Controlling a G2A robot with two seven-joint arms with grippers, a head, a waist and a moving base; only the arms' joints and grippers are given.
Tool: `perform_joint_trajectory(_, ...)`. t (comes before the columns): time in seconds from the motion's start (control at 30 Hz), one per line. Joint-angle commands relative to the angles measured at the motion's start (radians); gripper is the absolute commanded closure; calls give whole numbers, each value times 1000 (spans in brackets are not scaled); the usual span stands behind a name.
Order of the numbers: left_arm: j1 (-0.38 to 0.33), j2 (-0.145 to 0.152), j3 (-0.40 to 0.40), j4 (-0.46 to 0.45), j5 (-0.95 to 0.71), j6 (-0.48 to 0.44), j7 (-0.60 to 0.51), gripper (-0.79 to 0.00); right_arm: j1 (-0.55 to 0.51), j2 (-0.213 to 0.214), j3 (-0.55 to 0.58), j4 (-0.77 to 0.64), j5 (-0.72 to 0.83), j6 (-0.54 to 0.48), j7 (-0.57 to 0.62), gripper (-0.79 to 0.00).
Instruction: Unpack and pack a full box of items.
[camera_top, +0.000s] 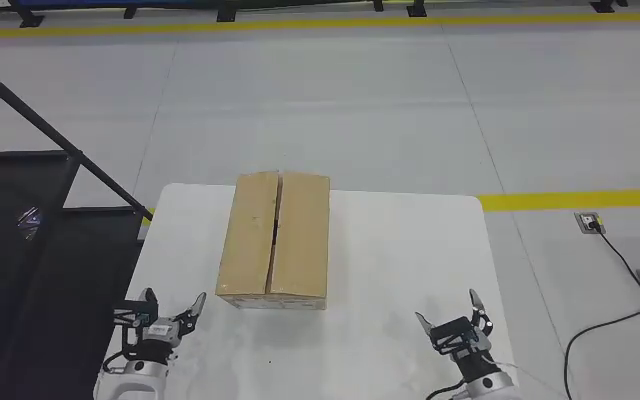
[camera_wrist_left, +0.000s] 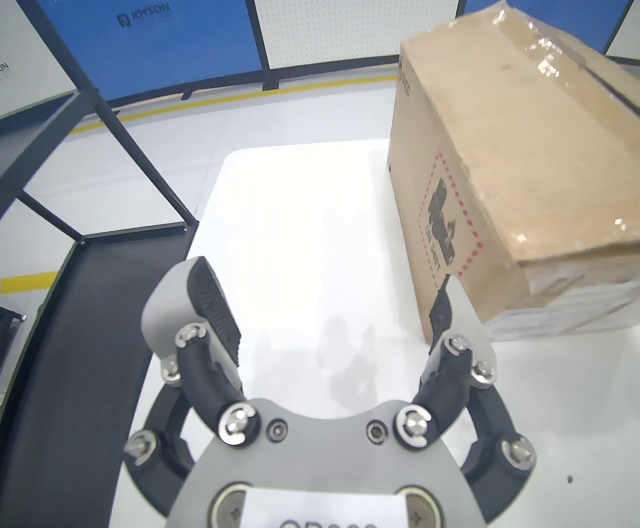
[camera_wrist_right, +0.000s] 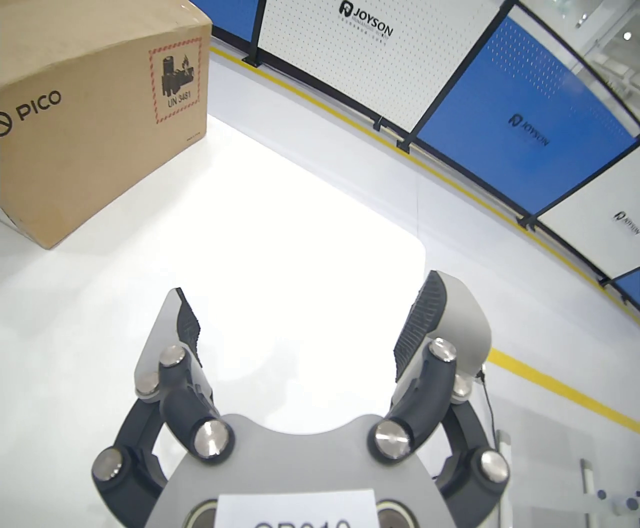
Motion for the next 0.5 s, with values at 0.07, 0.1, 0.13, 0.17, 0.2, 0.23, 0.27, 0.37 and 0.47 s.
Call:
perform_joint_trajectory(0.07,-32,0,-17,5,-12,-26,15,-785,50,-8,-96,-18,-51,-55,-25,-785)
perform_joint_trajectory(0.1,-31,1,-19,7,-12,-30,20,-785,60,-7,-86,-18,-61,-63,-39,-785)
perform_joint_trajectory(0.13,-31,1,-19,7,-12,-30,20,-785,59,-6,-73,-19,-88,-39,-29,-785)
perform_joint_trajectory(0.17,-31,1,-19,7,-12,-30,20,-785,57,-6,-71,-22,-97,-32,-24,-785)
perform_joint_trajectory(0.2,-31,1,-19,7,-12,-30,20,-785,57,-6,-71,-22,-97,-32,-24,-785)
perform_joint_trajectory(0.23,-31,1,-19,7,-12,-30,20,-785,57,-6,-71,-22,-97,-32,-24,-785)
perform_joint_trajectory(0.27,-31,1,-19,7,-12,-30,20,-785,57,-6,-71,-22,-97,-32,-24,-785)
perform_joint_trajectory(0.37,-31,1,-19,7,-12,-30,20,-785,57,-6,-71,-22,-97,-32,-24,-785)
perform_joint_trajectory(0.47,-32,0,-18,9,-15,-32,15,-785,60,-7,-75,-26,-77,-38,-47,-785)
